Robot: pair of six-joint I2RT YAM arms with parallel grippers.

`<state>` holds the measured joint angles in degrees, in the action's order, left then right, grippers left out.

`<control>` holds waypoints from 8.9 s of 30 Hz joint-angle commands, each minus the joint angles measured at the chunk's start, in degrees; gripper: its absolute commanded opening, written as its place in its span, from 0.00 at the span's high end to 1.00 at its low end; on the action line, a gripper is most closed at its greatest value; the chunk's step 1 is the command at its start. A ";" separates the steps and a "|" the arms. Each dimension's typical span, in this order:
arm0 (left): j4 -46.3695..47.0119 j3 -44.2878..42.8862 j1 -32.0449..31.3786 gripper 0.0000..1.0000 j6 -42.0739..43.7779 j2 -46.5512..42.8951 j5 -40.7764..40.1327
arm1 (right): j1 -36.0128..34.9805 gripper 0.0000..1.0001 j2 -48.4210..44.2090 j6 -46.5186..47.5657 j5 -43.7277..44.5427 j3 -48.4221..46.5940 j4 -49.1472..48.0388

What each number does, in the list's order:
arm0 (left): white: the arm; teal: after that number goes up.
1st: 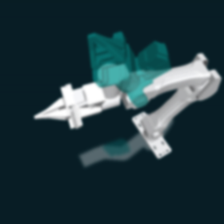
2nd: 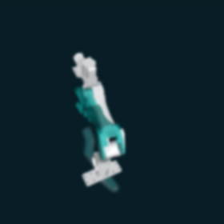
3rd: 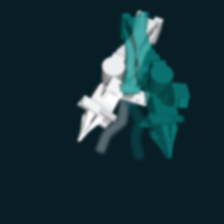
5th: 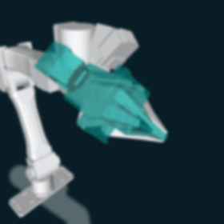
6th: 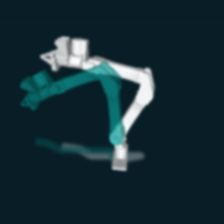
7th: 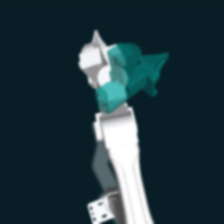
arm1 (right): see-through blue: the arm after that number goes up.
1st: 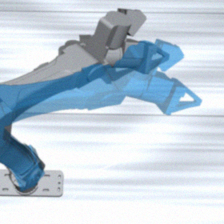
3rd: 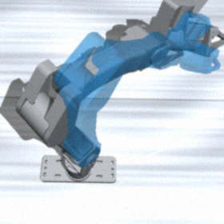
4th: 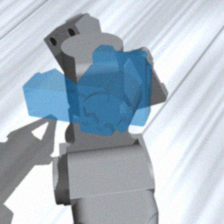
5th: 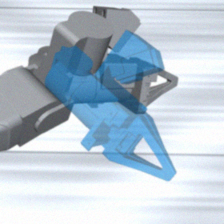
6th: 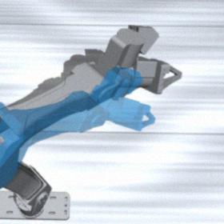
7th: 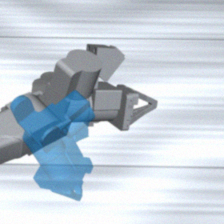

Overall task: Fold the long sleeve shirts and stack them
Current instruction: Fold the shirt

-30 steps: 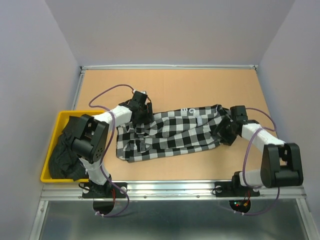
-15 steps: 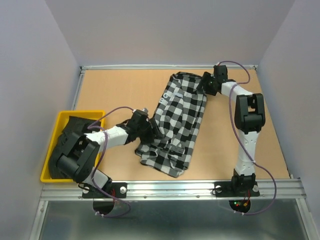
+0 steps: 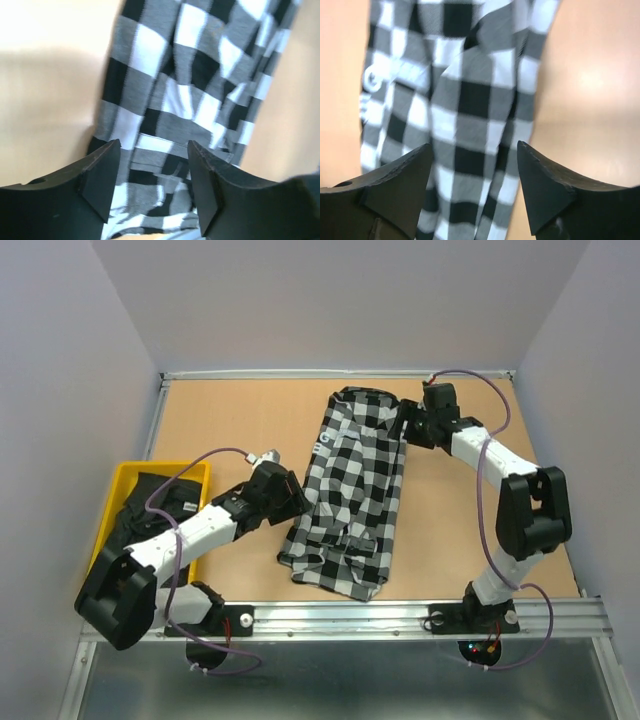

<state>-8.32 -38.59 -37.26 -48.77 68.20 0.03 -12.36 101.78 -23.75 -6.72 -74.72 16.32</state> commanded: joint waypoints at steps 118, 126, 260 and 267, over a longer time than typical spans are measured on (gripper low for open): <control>8.40 -9.49 -0.27 0.59 10.19 30.24 12.10 | -6.18 0.68 8.88 -16.07 -22.81 17.32 -38.29; 4.02 -12.38 -0.19 0.50 9.58 24.53 11.66 | -6.10 0.54 -2.44 -10.98 -16.41 20.84 -30.04; -2.86 -54.39 19.15 0.97 14.23 50.70 23.61 | 1.37 0.99 10.37 -11.50 -9.98 -12.29 10.40; 1.80 -55.02 19.15 0.96 15.90 51.33 24.58 | 1.90 0.99 12.83 -10.44 -8.92 -16.15 10.14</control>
<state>-11.57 -91.24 -18.50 -35.33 120.99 24.58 -11.31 114.43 -35.77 -17.10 -85.03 28.56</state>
